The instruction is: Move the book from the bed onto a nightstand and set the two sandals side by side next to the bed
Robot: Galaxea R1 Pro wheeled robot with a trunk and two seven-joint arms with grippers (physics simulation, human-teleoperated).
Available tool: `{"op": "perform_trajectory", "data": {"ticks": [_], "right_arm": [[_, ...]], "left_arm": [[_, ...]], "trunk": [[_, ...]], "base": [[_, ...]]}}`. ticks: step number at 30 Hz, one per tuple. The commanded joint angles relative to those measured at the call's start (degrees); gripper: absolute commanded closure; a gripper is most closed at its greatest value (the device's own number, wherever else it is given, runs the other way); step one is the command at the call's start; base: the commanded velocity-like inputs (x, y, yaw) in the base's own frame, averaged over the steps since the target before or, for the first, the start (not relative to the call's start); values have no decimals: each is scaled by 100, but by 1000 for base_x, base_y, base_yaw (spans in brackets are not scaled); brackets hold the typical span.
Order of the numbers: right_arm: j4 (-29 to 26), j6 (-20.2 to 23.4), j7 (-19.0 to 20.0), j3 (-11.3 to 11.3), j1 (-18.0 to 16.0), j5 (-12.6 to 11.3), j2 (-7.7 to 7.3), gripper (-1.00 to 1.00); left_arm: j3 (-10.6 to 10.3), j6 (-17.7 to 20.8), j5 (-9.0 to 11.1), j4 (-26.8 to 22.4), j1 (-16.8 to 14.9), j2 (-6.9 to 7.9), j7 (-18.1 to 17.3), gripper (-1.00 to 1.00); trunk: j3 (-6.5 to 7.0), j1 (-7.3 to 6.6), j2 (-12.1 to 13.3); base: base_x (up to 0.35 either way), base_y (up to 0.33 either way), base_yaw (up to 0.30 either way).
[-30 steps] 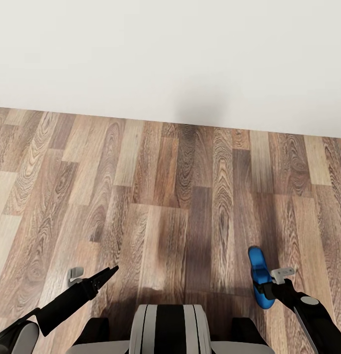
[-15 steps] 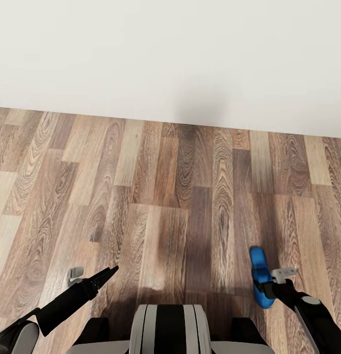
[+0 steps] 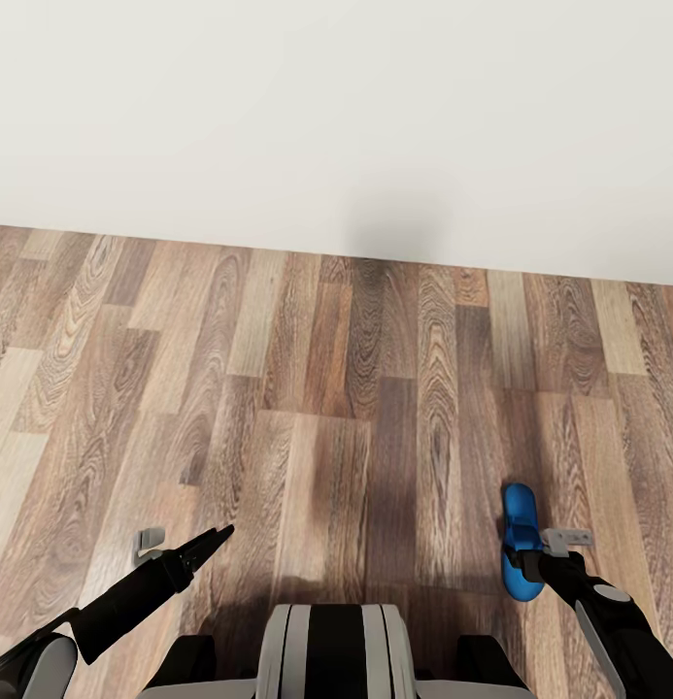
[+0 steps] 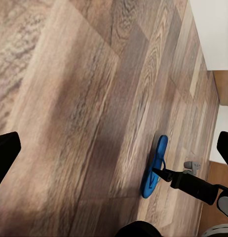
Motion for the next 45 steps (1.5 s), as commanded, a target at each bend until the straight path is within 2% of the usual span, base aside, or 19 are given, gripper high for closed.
{"op": "perform_trajectory", "data": {"ticks": [1, 11, 15, 19, 23, 25, 27, 33, 40, 42, 45], "right_arm": [[-7, 35, 29, -14, -1, -6, 2, 100], [-18, 44, 148, -2, -1, -26, -32, 100], [-20, 51, 1255, -26, -1, -23, -36, 100], [-20, 49, 1557, -31, -1, -13, -29, 100], [-26, 45, 1533, -38, -1, 31, -11, 100], [-27, 43, 1339, -39, -1, 38, -4, 100], [-28, 38, 810, -35, -1, 43, 0, 100], [-29, 36, 405, -25, -1, 29, 2, 100], [-30, 49, 431, -13, -1, -19, -9, 100], [-29, 51, 587, -9, -1, -27, -14, 100], [-29, 52, 1026, -7, -1, -25, -11, 100]], "left_arm": [[4, 38, 26, 0, -2, 0, -6, -100], [4, 38, 26, 0, -2, 0, -6, -100], [4, 38, 26, 0, -2, 0, -6, -100], [4, 38, 26, 0, -2, 0, -6, -100], [4, 38, 26, 0, -2, 0, -6, -100], [4, 38, 26, 0, -2, 0, -6, -100], [4, 38, 26, 0, -2, 0, -6, -100], [4, 38, 26, 0, -2, 0, -6, -100], [4, 38, 26, 0, -2, 0, -6, -100], [4, 38, 26, 1, -2, 0, -6, -100], [4, 38, 26, 1, -2, 0, -6, -100]], "trunk": [[20, -3, 0], [242, -29, 14], [330, -39, 19], [419, -50, 25], [508, -60, 30], [552, -65, 33], [596, -70, 35], [729, -86, 43], [884, -104, 53], [929, -109, 55], [995, -117, 59]], "base": [[0, 0, 0], [0, 0, 0], [0, 0, 0], [0, 0, 0], [0, 0, 0], [0, 0, 0], [0, 0, 0], [0, 0, 0], [0, 0, 0], [0, 0, 0], [0, 0, 0]]}}
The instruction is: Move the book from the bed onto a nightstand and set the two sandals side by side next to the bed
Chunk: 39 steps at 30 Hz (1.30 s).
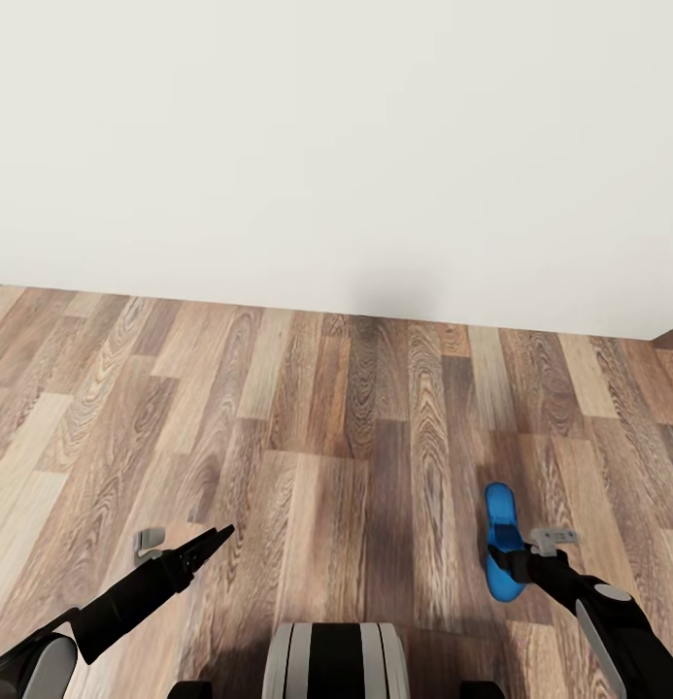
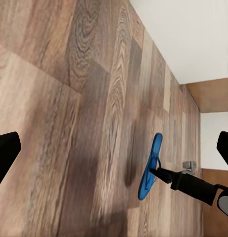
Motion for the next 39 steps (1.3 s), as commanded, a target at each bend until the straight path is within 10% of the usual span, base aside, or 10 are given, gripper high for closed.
{"op": "perform_trajectory", "data": {"ticks": [1, 18, 26, 39], "right_arm": [[-7, 37, 68, -14, -1, -1, 2, 100], [-19, 134, 170, -54, -1, 12, -9, 100], [-63, 332, 194, -59, -1, 8, -15, 100], [-1714, 206, 226, -86, 48, -2, -44, 100]], "left_arm": [[4, 38, 26, -1, -2, 0, -6, -100], [8, 22, 5, 138, -2, 0, 29, -100], [12, -224, -233, 1005, -2, 5, 22, -100], [4, -451, -359, 1288, -2, 9, 5, -100]], "trunk": [[20, -3, 0], [396, -47, 23], [574, -68, 34], [862, -101, 51]], "base": [[0, 0, 0], [0, 0, 0], [0, 0, 0], [0, 0, 0]]}}
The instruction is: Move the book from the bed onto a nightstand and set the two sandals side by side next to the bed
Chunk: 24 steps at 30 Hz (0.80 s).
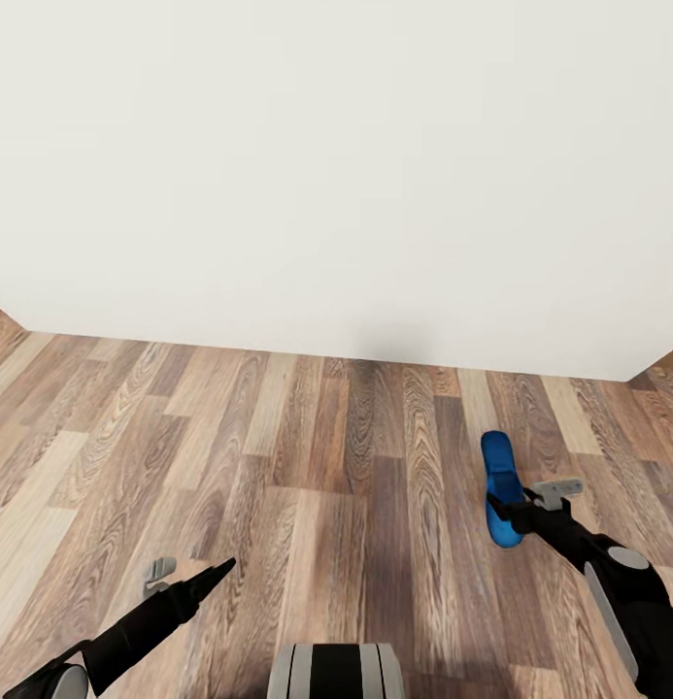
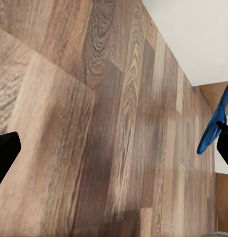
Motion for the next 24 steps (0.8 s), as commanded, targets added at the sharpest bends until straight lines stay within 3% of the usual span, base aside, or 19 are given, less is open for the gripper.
{"op": "perform_trajectory", "data": {"ticks": [1, 15, 21, 24], "right_arm": [[-100, 41, 28, -32, 0, 1, 0, 100], [-237, 108, 11, -174, 2, 0, 0, 100], [-226, 108, 5, -187, 2, 4, 9, 100], [-228, 108, -3, -185, 2, 12, 18, 100]], "left_arm": [[4, 41, 32, 1, -2, 0, -7, -100], [46, -282, 11, 476, -2, 34, -3, -100], [50, -746, 5, 909, -2, 43, 1, -100], [39, -898, -126, 977, -2, 39, 3, -100]], "trunk": [[19, -3, 0], [329, -39, 19], [462, -55, 27], [529, -62, 31]], "base": [[0, 0, 0], [0, 0, 0], [0, 0, 0], [0, 0, 0]]}}
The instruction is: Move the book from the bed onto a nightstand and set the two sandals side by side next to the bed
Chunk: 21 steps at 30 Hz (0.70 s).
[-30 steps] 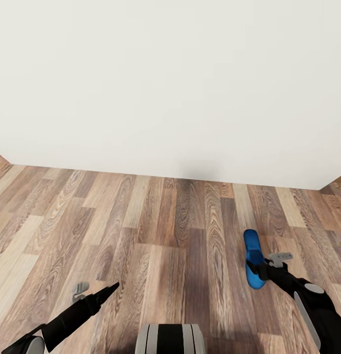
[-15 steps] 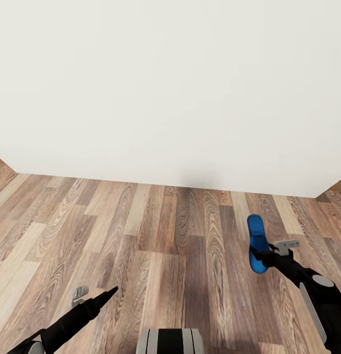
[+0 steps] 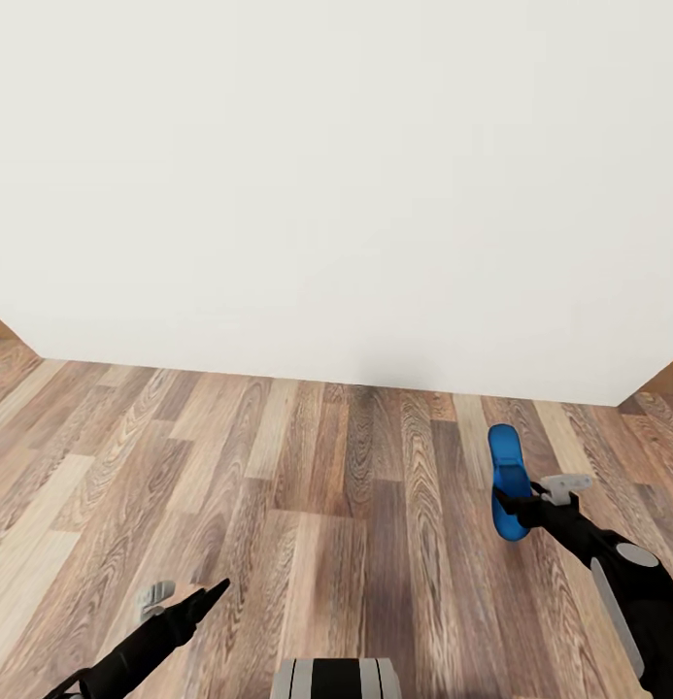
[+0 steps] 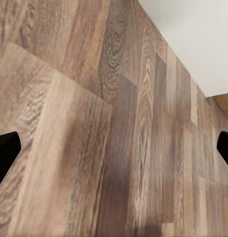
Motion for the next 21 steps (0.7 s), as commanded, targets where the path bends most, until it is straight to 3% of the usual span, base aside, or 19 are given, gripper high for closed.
{"op": "perform_trajectory", "data": {"ticks": [1, 5, 11, 17, 21], "right_arm": [[-7, 36, 24, -8, -2, 2, 10, 100], [-3, 34, 24, 5, -2, 12, 31, 100], [43, 38, 33, 0, 3, -6, 35, 100], [1081, 31, 37, -5, 6, -10, 16, 100], [1491, 30, 44, -9, 14, -16, -5, 100]], "left_arm": [[0, 33, -38, 7, -2, -4, -7, -100], [-7, 1, -334, 17, -2, -23, -3, -100], [-14, -6, -417, 19, -2, -29, -3, -100], [-6, -6, -431, 21, -2, -30, 5, -100], [11, -131, -434, 135, -2, -17, 0, -100]], "trunk": [[19, -3, 0], [108, -14, 5], [240, -29, 13], [373, -45, 21], [462, -55, 27]], "base": [[0, 0, 0], [0, 0, 0], [0, 0, 0], [0, 0, 0], [0, 0, 0]]}}
